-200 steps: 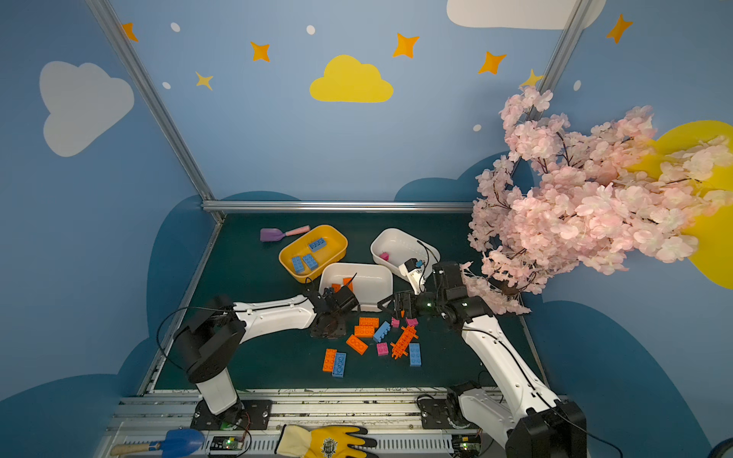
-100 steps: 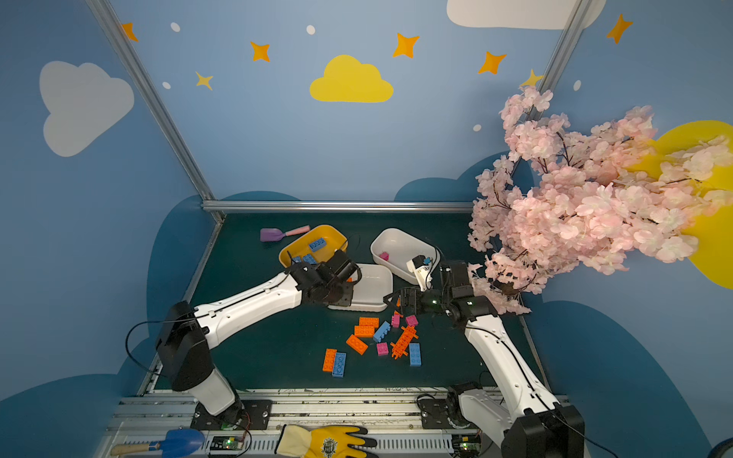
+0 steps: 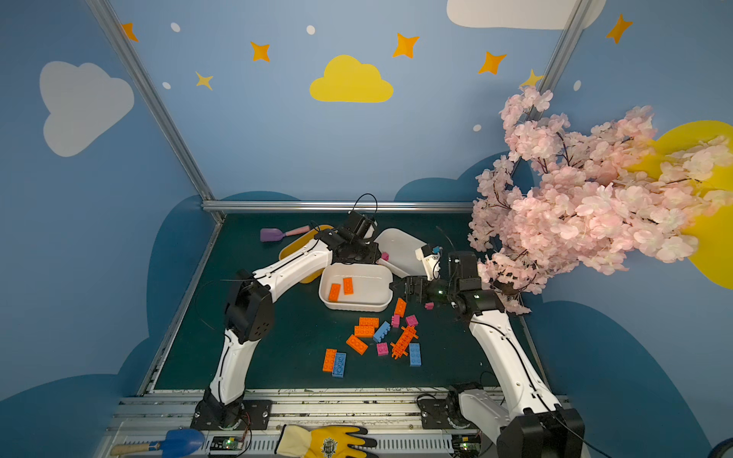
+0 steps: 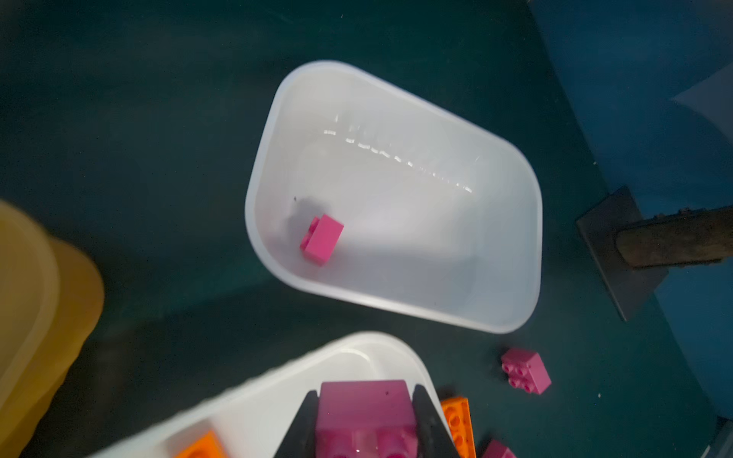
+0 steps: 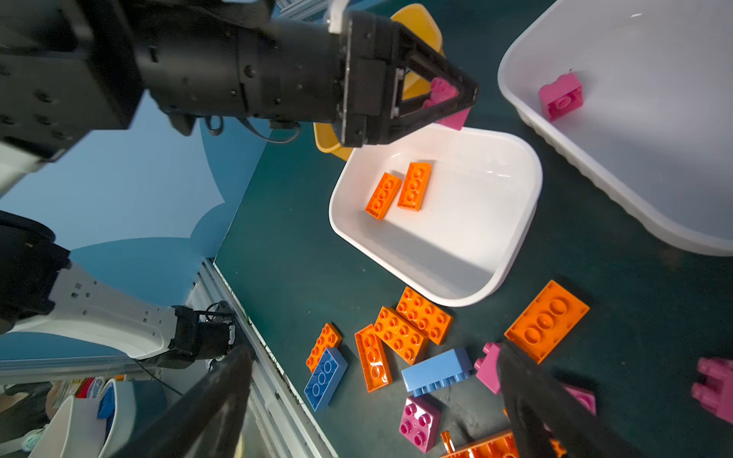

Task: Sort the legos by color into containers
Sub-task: 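Carry the pink brick over the far white bin and release it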

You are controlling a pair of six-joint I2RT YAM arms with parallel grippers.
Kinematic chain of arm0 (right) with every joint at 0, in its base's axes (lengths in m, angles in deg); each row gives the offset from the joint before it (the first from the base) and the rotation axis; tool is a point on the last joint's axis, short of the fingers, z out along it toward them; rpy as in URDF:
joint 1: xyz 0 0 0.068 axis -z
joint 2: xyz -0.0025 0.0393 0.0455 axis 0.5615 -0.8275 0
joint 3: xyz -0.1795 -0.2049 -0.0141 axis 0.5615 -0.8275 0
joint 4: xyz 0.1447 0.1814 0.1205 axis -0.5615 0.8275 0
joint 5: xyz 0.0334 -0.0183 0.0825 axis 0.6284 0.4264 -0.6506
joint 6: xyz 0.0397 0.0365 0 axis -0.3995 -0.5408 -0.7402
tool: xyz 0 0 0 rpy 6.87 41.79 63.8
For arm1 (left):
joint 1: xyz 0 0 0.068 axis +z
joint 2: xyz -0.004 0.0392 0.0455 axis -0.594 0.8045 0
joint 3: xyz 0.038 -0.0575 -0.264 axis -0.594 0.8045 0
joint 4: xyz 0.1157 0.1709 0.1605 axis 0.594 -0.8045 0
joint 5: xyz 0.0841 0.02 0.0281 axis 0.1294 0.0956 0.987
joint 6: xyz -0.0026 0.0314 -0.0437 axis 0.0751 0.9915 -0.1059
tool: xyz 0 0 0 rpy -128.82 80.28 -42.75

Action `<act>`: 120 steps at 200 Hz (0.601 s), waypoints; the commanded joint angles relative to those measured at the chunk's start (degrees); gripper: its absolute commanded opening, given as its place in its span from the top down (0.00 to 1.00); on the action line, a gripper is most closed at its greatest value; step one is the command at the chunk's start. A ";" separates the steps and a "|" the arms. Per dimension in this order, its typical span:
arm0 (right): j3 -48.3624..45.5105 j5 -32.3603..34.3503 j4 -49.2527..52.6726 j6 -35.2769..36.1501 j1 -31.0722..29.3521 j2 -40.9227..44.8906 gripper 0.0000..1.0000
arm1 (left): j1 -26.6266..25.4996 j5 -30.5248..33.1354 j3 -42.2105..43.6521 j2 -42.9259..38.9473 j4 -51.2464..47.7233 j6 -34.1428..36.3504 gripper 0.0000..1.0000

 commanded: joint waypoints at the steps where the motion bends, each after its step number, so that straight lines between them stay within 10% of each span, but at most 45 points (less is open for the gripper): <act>1: 1.84 0.49 0.33 0.74 0.82 -0.98 0.05 | 0.70 -3.50 -5.66 4.13 5.44 3.15 0.75; 120: 0.94 -0.64 -1.71 1.59 2.68 -2.75 0.05 | 2.30 -5.07 -32.71 27.35 8.38 10.12 0.66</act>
